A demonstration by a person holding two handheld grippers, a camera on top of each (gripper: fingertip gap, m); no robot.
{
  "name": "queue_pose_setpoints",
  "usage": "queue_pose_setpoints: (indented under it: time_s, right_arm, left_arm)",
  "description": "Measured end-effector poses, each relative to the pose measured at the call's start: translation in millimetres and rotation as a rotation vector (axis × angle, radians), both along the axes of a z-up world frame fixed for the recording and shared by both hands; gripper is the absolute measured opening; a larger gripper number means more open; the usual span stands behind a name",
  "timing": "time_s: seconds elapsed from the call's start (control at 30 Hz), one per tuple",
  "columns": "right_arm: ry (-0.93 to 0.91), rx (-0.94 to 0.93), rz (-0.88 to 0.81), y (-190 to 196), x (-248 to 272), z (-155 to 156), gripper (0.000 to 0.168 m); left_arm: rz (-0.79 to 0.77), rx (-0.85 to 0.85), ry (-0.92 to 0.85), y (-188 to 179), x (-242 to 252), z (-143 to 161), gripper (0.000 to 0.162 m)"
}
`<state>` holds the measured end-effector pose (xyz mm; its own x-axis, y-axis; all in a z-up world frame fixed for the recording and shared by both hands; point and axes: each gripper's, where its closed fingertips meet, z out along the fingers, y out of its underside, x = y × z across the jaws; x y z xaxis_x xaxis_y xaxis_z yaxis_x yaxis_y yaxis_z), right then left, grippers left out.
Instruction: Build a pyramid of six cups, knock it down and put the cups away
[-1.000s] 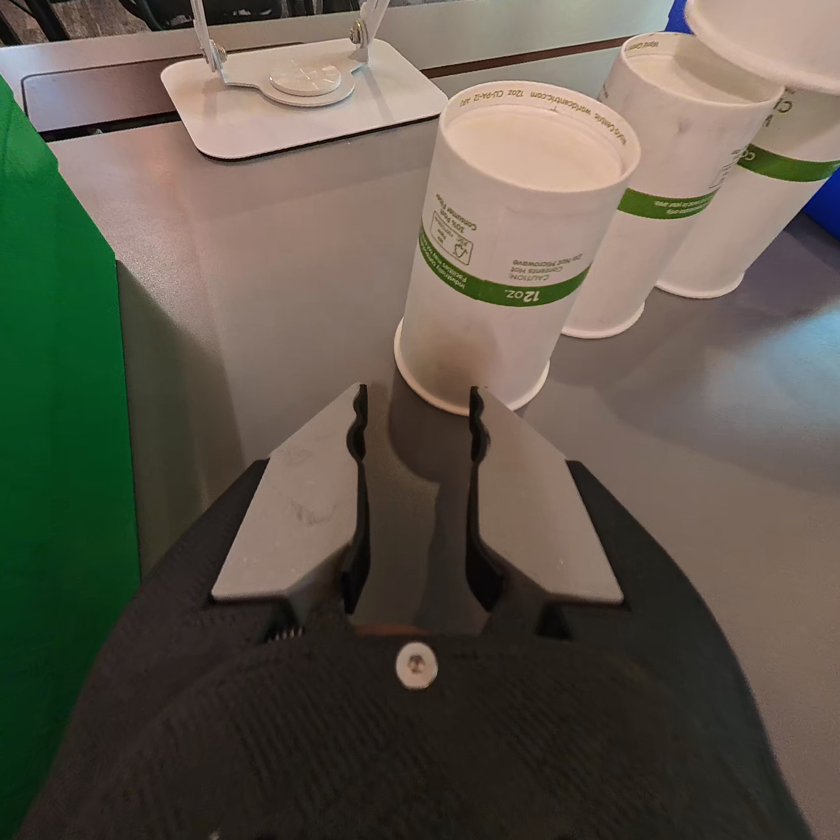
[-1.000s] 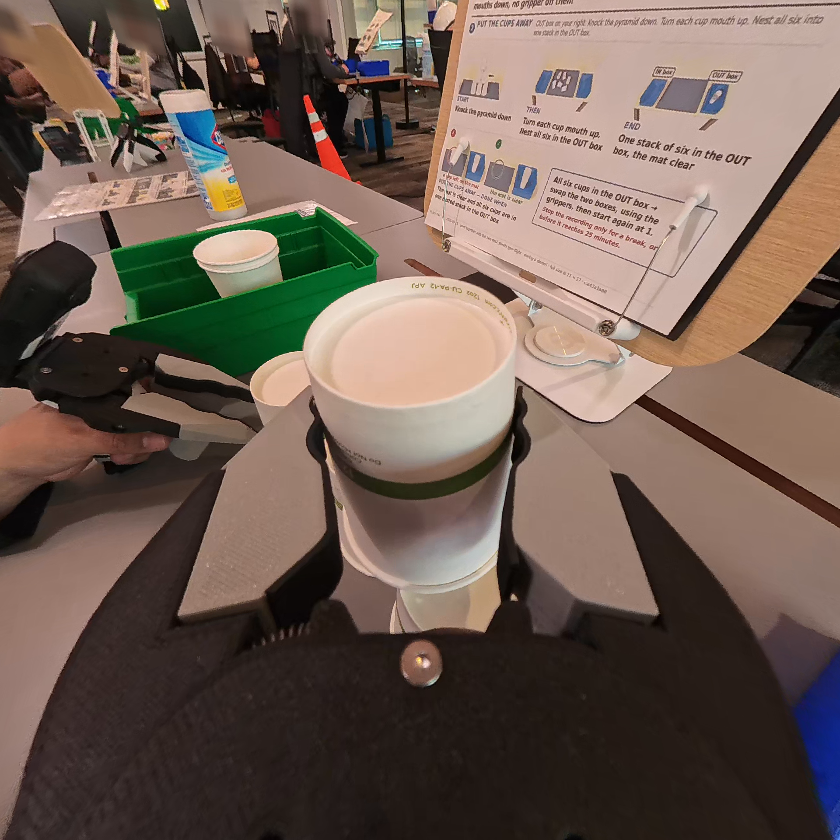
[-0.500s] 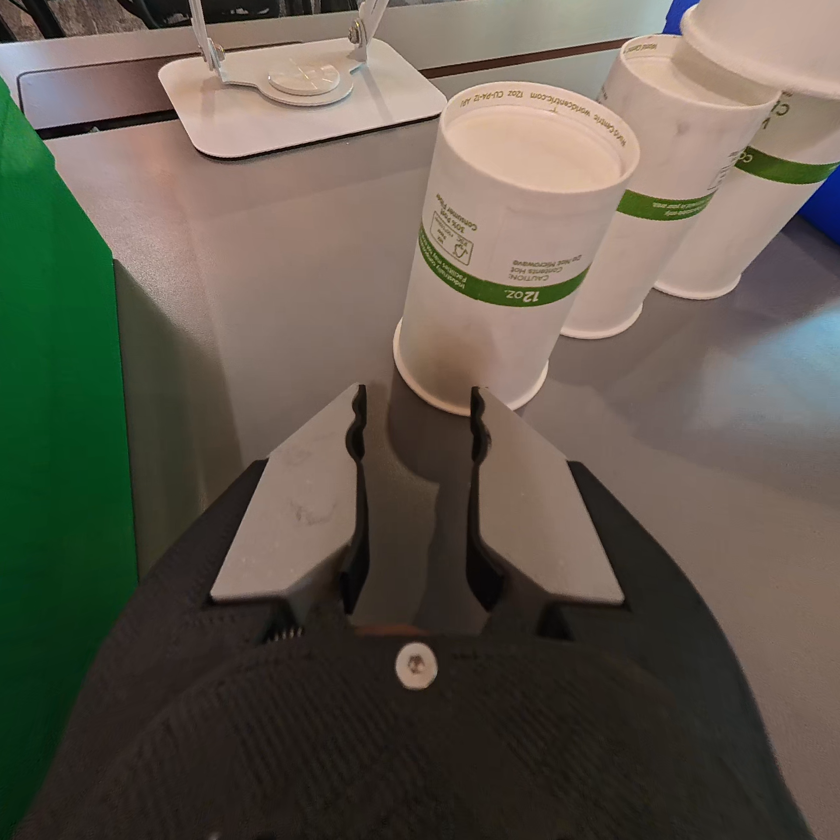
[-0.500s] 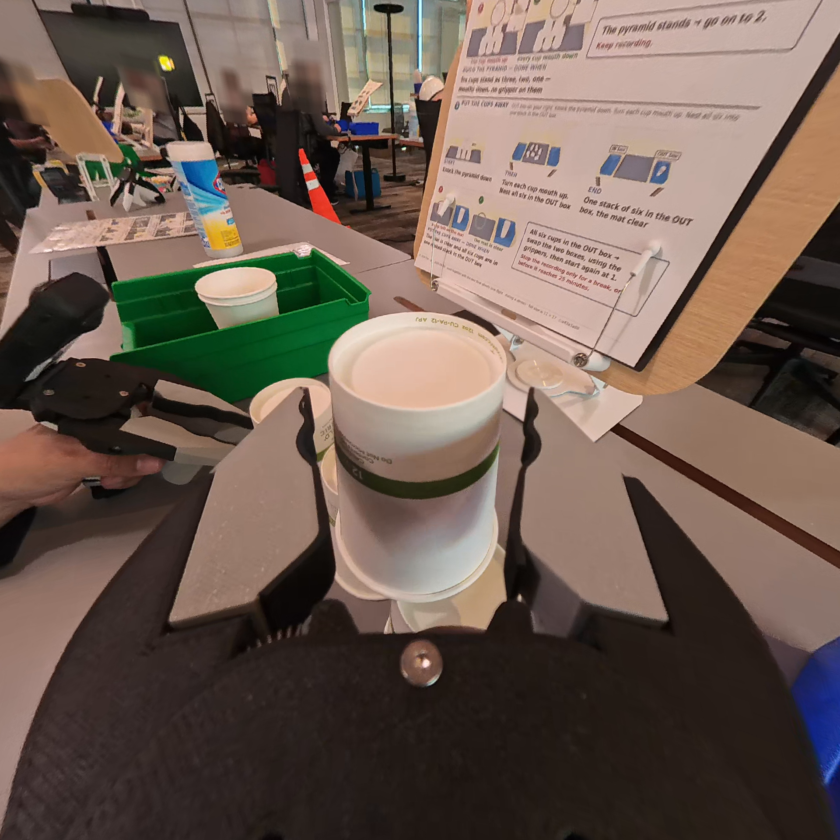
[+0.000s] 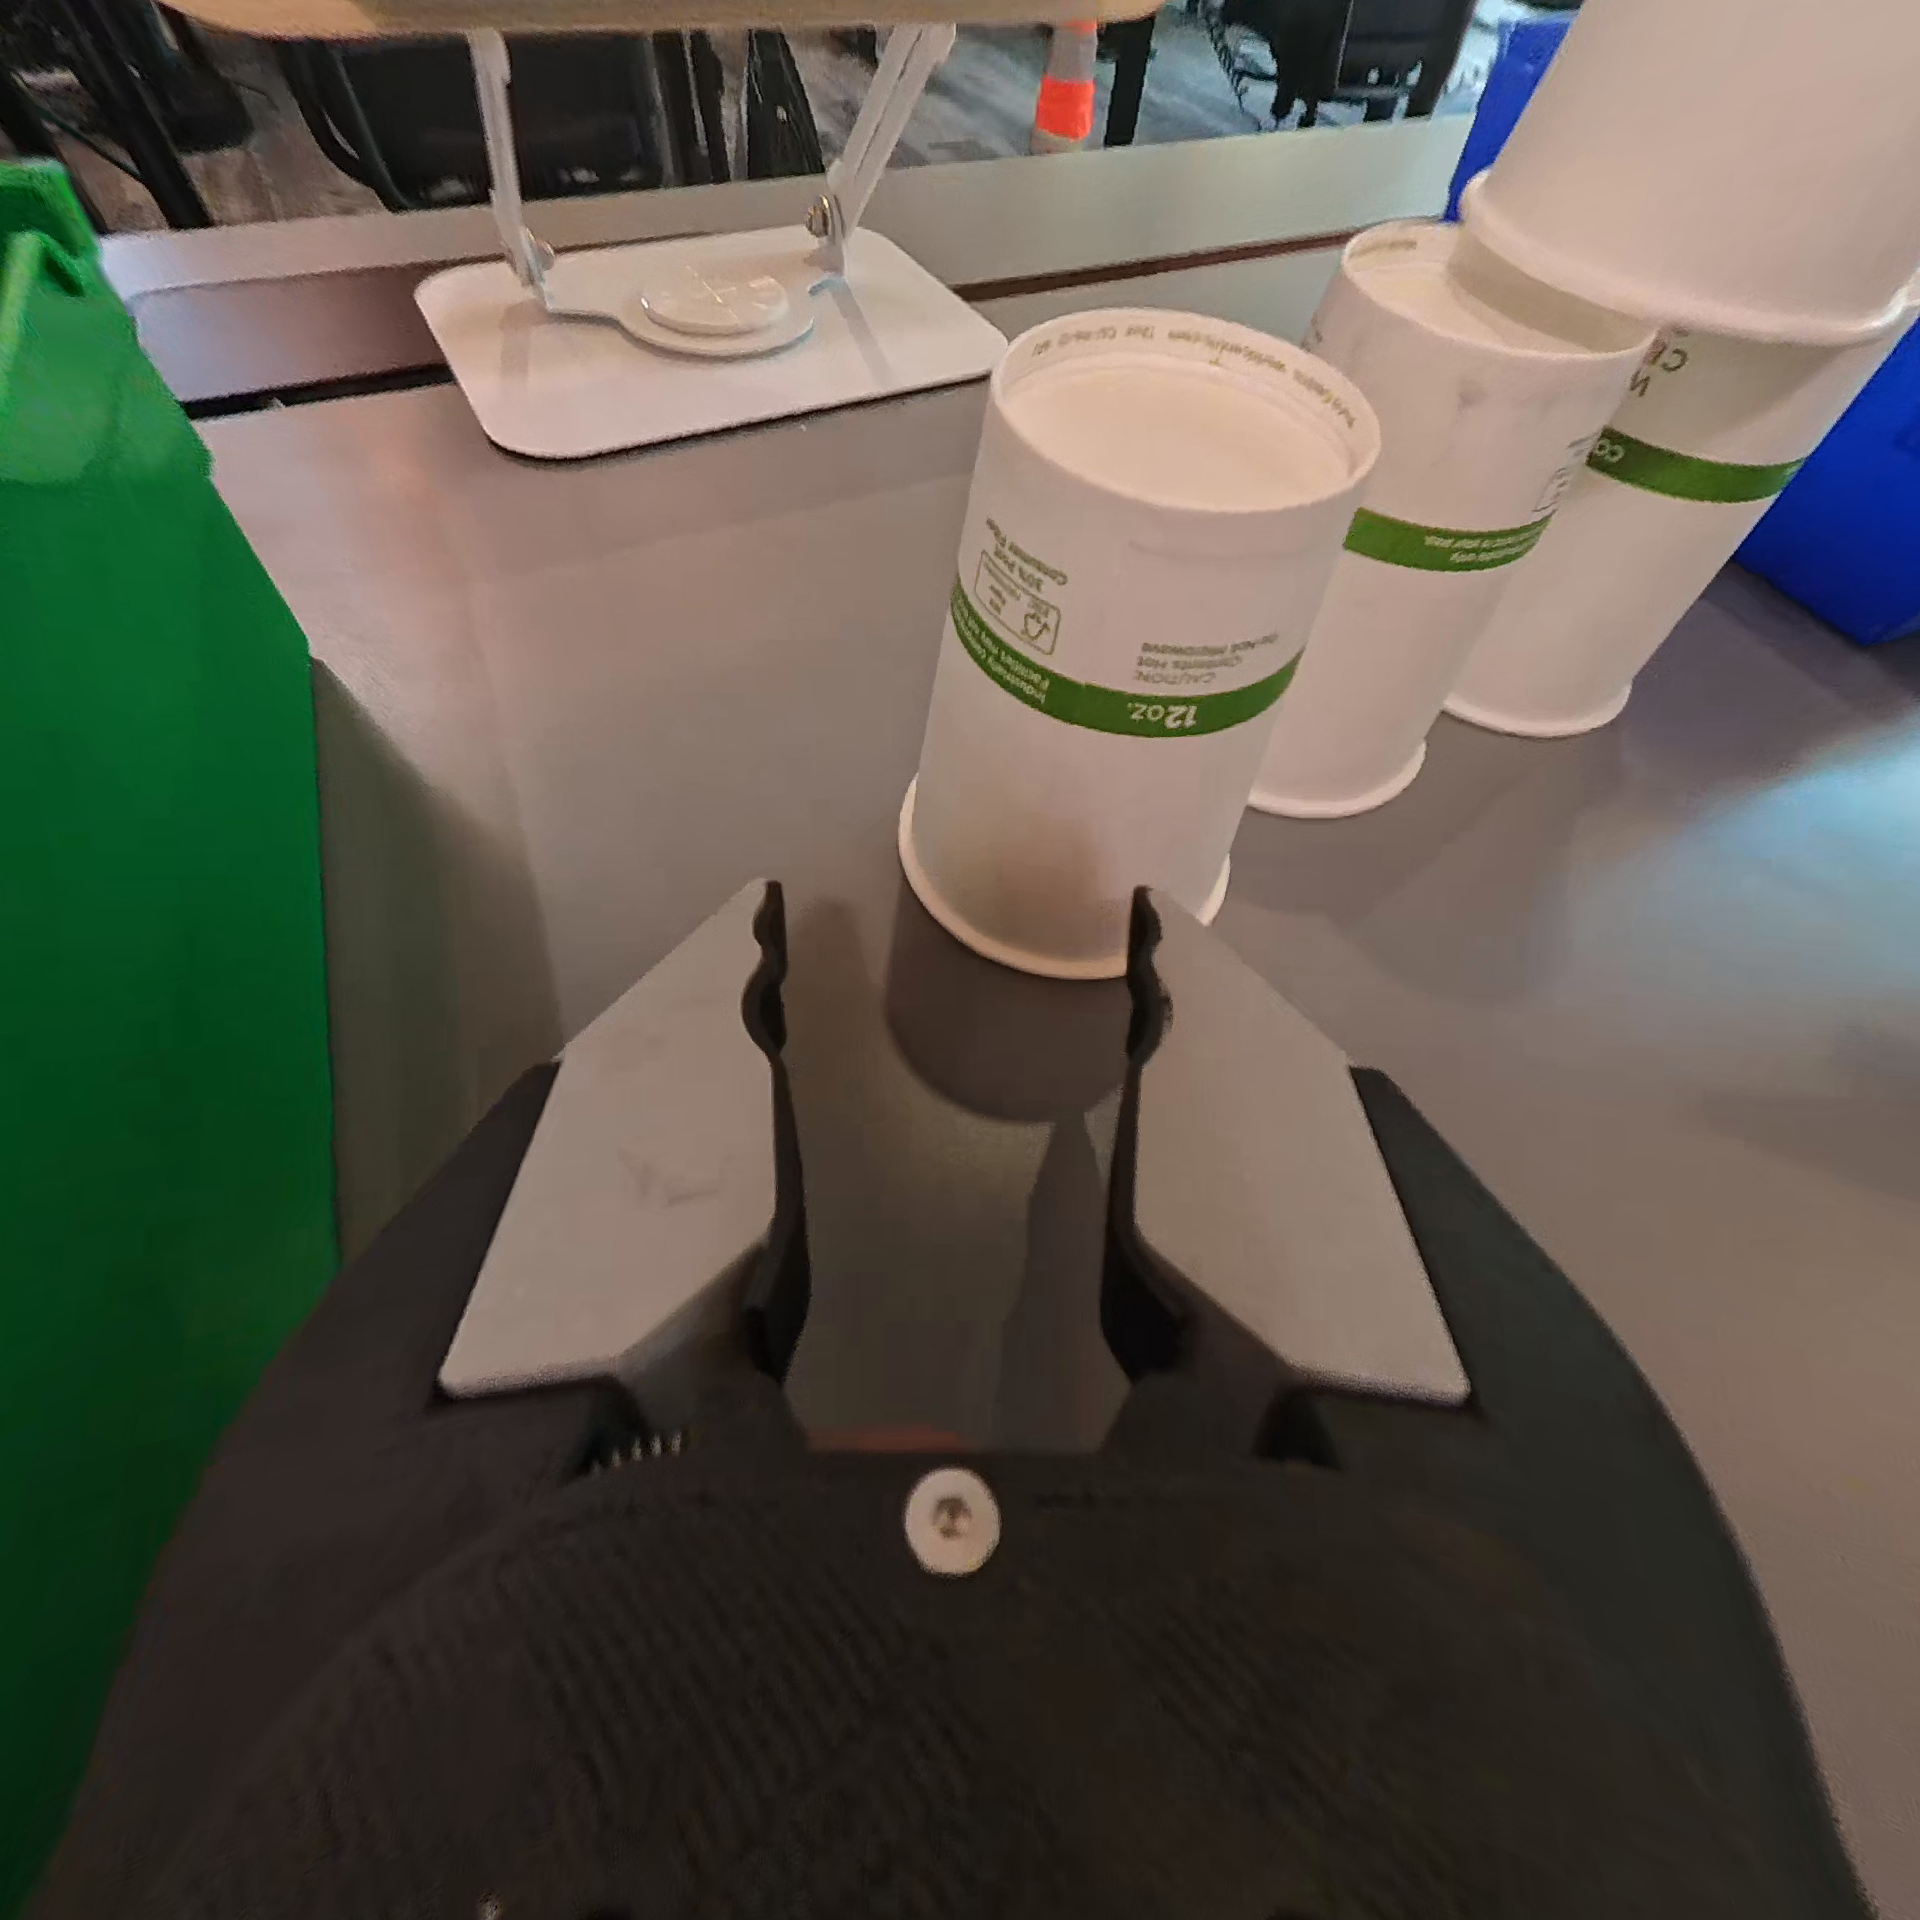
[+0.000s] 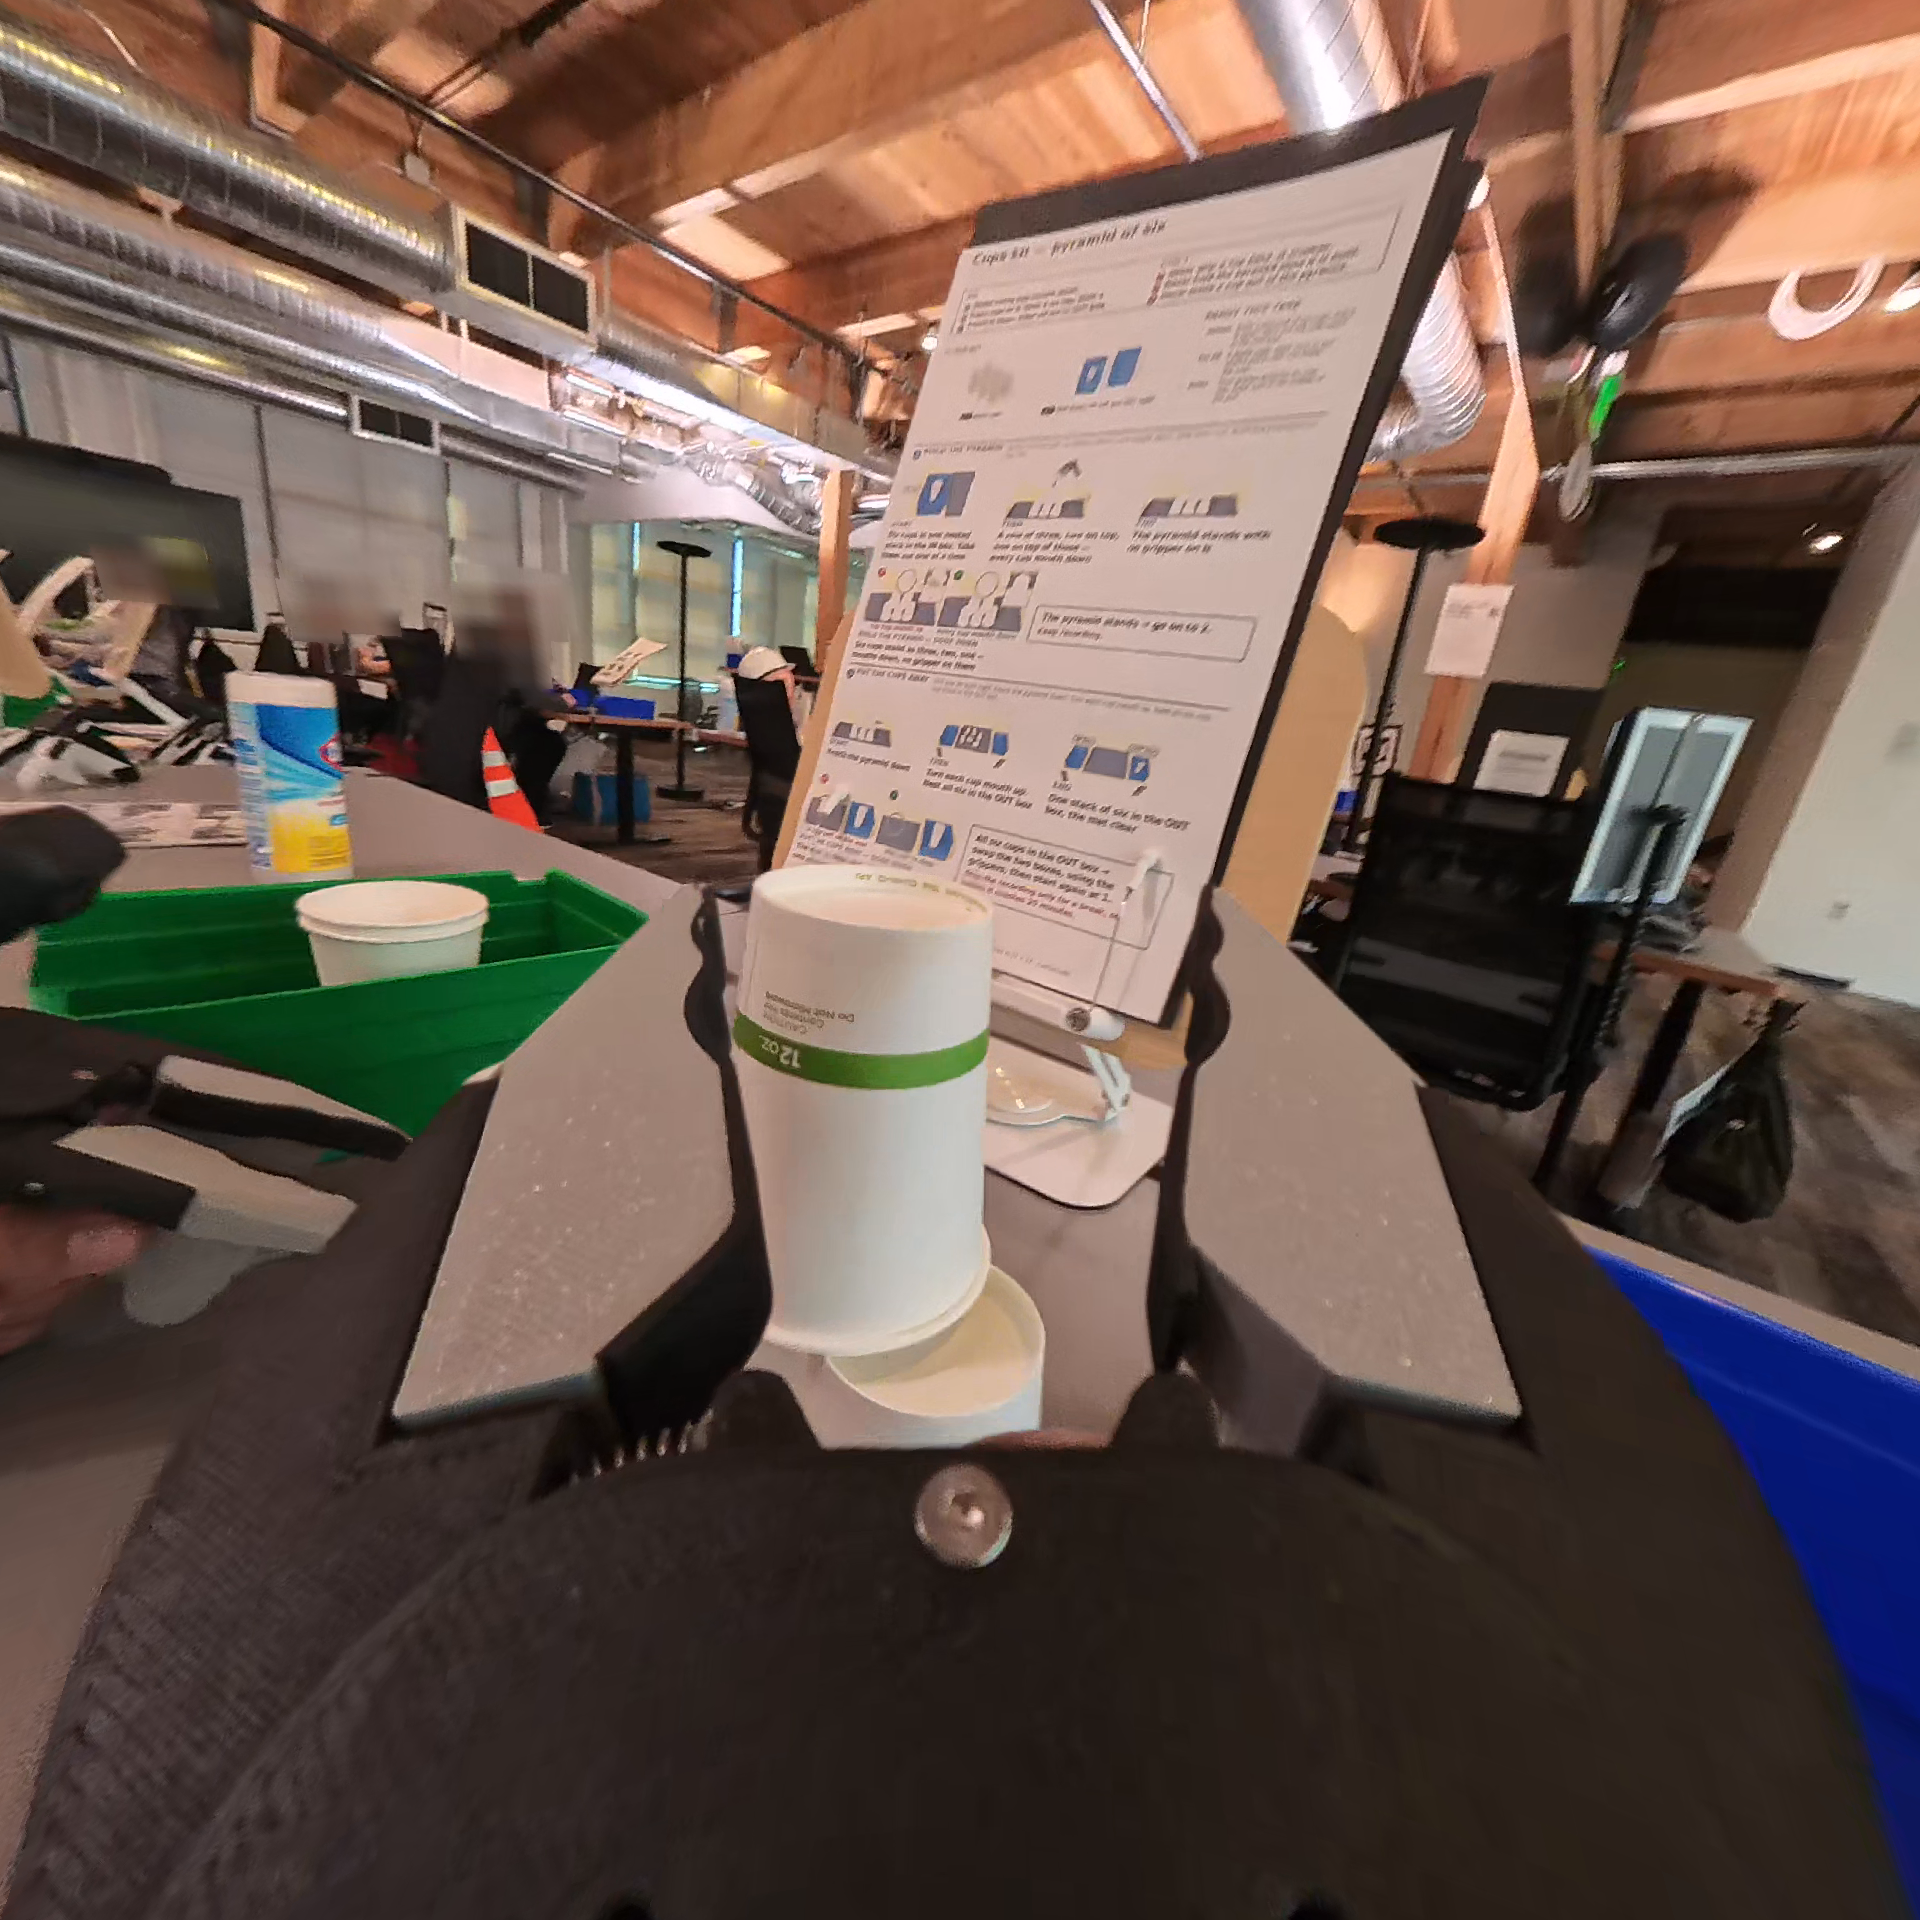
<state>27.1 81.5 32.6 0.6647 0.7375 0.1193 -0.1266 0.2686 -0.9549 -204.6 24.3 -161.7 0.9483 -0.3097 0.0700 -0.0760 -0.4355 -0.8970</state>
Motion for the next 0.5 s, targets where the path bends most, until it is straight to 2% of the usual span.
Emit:
queue_pose_setpoints:
  time_s: [0.1, 0.2, 0.3, 0.37, 0.4, 0.5]
  right_arm:
    - [-0.020, 0.023, -0.010, -6.9, 4.6, -4.9, 0.085]
    - [-0.048, -0.003, 0.013, -11.4, 3.9, -17.9, 0.083]
    - [-0.066, -0.026, 0.039, -13.8, -0.4, -30.0, 0.081]
    - [-0.031, -0.059, 0.089, -19.5, -6.1, -32.2, 0.082]
    - [-0.004, -0.075, 0.124, -24.3, -9.7, -31.7, 0.081]
    - [-0.004, -0.088, 0.192, -37.5, -21.7, -32.1, 0.080]
  left_arm:
    - [0.013, 0.038, 0.010, -8.7, -5.7, 13.7, 0.064]
    - [0.043, 0.067, 0.110, -22.6, -21.7, 38.7, 0.061]
    - [0.133, 0.129, 0.247, -29.4, -59.5, 67.4, 0.051]
    - [0.142, 0.103, 0.282, -29.9, -80.9, 78.7, 0.039]
    - [0.171, 0.087, 0.290, -28.6, -93.8, 85.3, 0.055]
    - [0.207, 0.053, 0.339, -23.9, -120.4, 105.2, 0.053]
